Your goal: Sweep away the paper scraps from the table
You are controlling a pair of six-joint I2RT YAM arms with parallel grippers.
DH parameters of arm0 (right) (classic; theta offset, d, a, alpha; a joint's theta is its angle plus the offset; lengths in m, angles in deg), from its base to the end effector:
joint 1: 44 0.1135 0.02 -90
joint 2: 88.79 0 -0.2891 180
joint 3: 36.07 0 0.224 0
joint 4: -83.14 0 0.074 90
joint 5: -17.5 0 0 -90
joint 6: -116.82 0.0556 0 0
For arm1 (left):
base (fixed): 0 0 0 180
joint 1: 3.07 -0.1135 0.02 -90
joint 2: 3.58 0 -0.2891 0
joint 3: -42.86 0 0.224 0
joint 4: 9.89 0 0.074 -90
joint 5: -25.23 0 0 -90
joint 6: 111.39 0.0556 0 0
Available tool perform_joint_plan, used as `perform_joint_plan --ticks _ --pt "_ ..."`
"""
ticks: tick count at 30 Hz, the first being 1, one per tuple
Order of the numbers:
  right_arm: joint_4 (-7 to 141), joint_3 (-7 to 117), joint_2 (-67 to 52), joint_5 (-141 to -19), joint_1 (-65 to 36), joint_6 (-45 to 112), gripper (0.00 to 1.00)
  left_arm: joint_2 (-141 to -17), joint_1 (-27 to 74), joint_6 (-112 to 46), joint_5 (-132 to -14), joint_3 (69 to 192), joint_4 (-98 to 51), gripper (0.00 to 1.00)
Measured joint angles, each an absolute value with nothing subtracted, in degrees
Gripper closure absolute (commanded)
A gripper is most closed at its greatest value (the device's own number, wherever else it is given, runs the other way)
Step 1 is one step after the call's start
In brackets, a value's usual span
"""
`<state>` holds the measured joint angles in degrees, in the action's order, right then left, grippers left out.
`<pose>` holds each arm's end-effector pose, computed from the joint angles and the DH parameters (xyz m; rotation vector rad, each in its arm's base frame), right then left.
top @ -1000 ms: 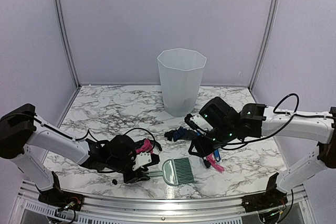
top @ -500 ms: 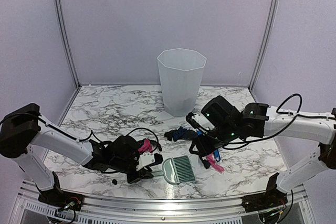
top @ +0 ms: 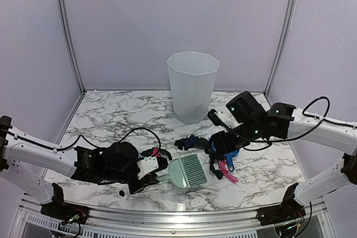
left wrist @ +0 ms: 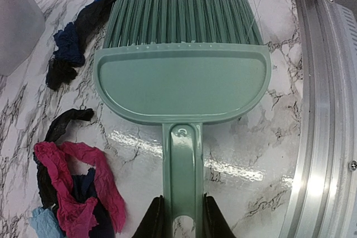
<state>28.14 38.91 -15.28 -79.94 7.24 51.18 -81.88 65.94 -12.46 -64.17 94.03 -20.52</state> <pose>0.1438 0.1906 0.2926 -0.6678 2.5514 0.6679 0.0948 -0.2455 0.2151 1.4350 1.7833 -0.5515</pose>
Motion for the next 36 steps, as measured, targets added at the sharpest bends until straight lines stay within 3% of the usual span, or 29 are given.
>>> perform_joint_plan --ticks 2,4,10,20,25,36 --pt "28.27 38.89 -15.76 -83.42 3.87 51.20 0.15 -81.38 66.25 -12.46 -62.55 94.45 -21.96 0.86" --pt "28.77 38.87 -17.01 -87.83 -0.28 51.16 0.08 -81.16 66.67 -12.44 -61.08 95.58 -23.69 0.86" --pt "31.24 38.52 -21.33 -102.59 -9.24 51.22 0.05 -80.24 68.17 -12.11 -57.08 101.88 -27.45 0.85" --pt "35.04 35.02 -20.39 -121.30 -14.99 52.58 0.05 -80.46 69.18 -10.01 -53.87 110.32 -28.89 0.85" --pt "38.13 32.20 -20.63 -127.92 -17.22 54.89 0.09 -82.17 69.92 -8.90 -53.56 114.27 -29.39 0.85" --pt "49.78 26.41 -21.25 -137.95 -17.28 63.31 0.33 -86.63 70.03 -7.33 -54.22 119.08 -29.98 0.85"
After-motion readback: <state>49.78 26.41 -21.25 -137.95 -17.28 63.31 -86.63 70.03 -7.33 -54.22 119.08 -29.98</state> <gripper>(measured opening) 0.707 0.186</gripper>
